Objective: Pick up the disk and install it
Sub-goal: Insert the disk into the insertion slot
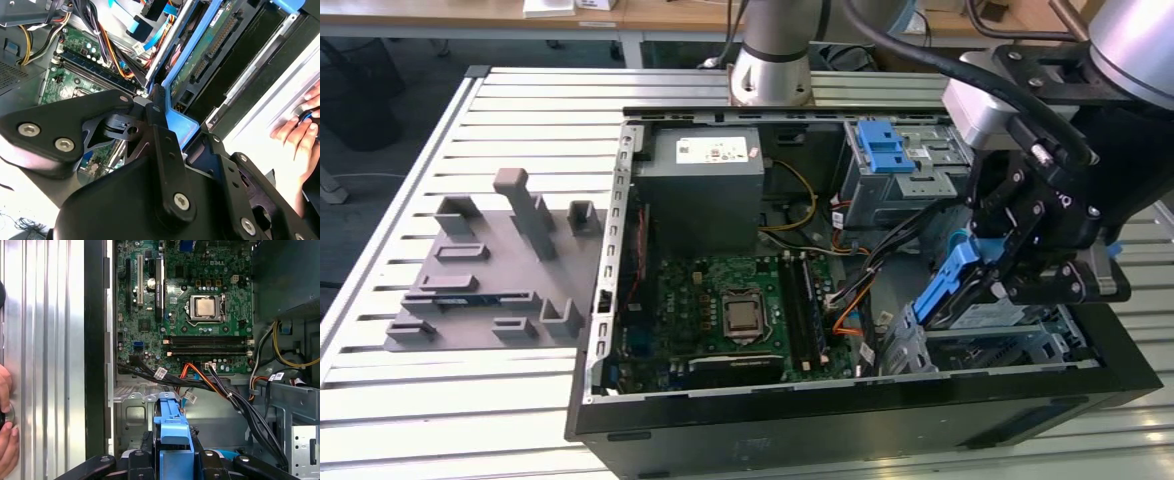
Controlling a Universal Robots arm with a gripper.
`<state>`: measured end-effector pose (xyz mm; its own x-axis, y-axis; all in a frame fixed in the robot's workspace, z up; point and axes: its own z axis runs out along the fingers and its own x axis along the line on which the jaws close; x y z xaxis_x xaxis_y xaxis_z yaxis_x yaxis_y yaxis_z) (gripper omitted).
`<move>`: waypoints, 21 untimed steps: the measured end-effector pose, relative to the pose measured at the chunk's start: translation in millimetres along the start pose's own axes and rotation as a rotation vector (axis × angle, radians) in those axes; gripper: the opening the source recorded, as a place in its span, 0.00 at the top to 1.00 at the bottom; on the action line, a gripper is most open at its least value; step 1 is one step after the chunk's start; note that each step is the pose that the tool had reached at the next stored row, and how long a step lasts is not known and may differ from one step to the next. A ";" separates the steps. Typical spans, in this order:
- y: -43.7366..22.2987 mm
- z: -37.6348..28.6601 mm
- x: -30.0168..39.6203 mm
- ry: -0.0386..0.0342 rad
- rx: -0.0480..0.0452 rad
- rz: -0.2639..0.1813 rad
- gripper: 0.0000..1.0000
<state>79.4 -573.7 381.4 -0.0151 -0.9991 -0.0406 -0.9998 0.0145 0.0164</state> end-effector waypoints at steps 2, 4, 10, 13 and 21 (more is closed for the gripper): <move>0.0 1.3 0.1 0.0000 0.0000 0.000 0.64; -0.1 2.6 0.1 0.0001 -0.0001 0.000 0.64; -0.2 6.3 0.3 0.0000 -0.0001 0.000 0.64; -0.2 8.2 0.3 0.0000 -0.0003 0.000 0.64; -0.3 12.7 0.5 0.0000 -0.0002 0.000 0.64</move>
<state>79.5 -573.7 368.7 -0.0152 -0.9991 -0.0407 -0.9998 0.0145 0.0167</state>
